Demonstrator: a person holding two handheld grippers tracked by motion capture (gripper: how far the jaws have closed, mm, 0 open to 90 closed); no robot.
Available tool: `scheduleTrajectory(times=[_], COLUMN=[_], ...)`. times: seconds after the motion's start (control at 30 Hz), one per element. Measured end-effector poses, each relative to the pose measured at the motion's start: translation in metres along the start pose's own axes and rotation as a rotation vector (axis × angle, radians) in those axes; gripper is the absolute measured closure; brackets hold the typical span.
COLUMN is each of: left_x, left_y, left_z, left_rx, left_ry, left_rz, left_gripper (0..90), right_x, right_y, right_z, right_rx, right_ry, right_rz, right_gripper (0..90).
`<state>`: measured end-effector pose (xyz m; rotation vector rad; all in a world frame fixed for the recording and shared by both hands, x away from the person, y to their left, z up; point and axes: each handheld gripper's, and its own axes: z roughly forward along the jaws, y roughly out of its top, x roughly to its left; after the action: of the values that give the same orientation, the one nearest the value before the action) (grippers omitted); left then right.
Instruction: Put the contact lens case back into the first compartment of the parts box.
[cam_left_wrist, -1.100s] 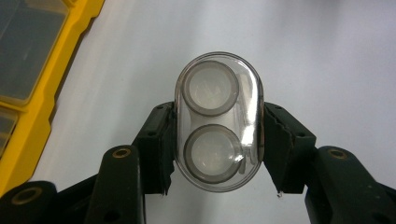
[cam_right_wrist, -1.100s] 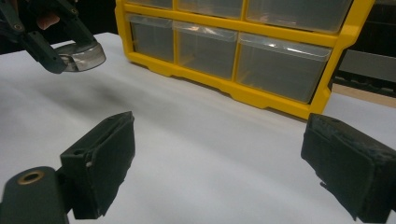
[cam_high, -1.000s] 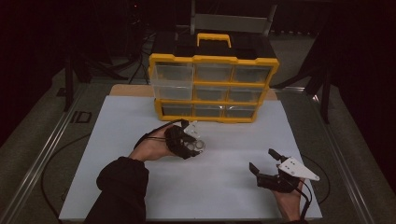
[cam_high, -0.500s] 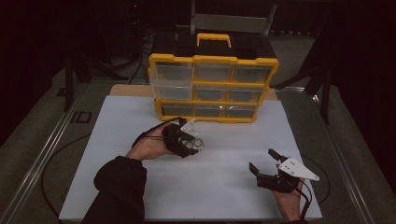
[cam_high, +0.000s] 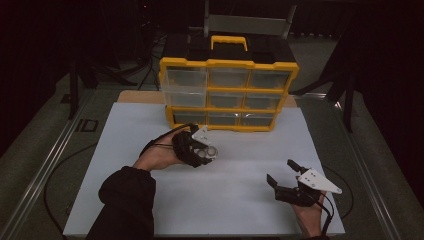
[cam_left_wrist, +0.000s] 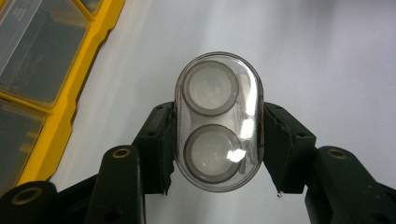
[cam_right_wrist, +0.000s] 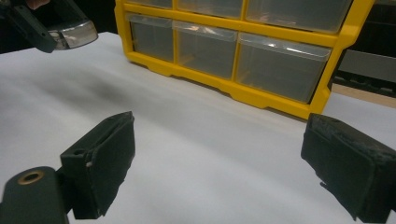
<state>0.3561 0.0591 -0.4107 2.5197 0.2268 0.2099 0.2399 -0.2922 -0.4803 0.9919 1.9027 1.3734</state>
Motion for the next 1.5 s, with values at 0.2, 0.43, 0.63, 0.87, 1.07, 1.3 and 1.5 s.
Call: scheduleTrajectory(times=[0.2, 0.43, 0.63, 0.87, 1.07, 1.3, 1.5], left_x=[0.0, 0.001, 0.002, 0.002, 0.002, 0.003, 0.004], left_y=[0.0, 0.0, -0.001, 0.0, 0.001, 0.002, 0.003], left_z=[-0.004, -0.007, -0.009, -0.014, -0.015, -0.017, -0.024], left_rx=[-0.005, -0.007, -0.009, -0.014, -0.005, -0.007, -0.016], left_ry=[0.006, 0.007, 0.01, 0.014, 0.01, 0.013, 0.014], left_rz=[0.001, 0.001, 0.001, 0.002, 0.008, 0.013, 0.013], left_gripper=[49.7, 49.7, 49.7, 49.7, 49.7, 49.7, 49.7], right_x=[0.0, 0.0, 0.0, 0.0, 0.0, 0.0, 0.0], right_y=[0.0, 0.0, 0.0, 0.0, 0.0, 0.0, 0.0], right_z=[0.0, 0.0, 0.0, 0.0, 0.0, 0.001, 0.0], right_rx=[0.0, 0.0, 0.0, 0.0, 0.0, 0.0, 0.0], right_ry=[0.001, 0.001, 0.002, 0.003, 0.004, 0.004, 0.003], right_rz=[0.0, 0.0, 0.0, 0.0, 0.0, 0.0, 0.001], right_gripper=[9.9, 9.9, 9.8, 9.9, 9.9, 9.8, 9.8])
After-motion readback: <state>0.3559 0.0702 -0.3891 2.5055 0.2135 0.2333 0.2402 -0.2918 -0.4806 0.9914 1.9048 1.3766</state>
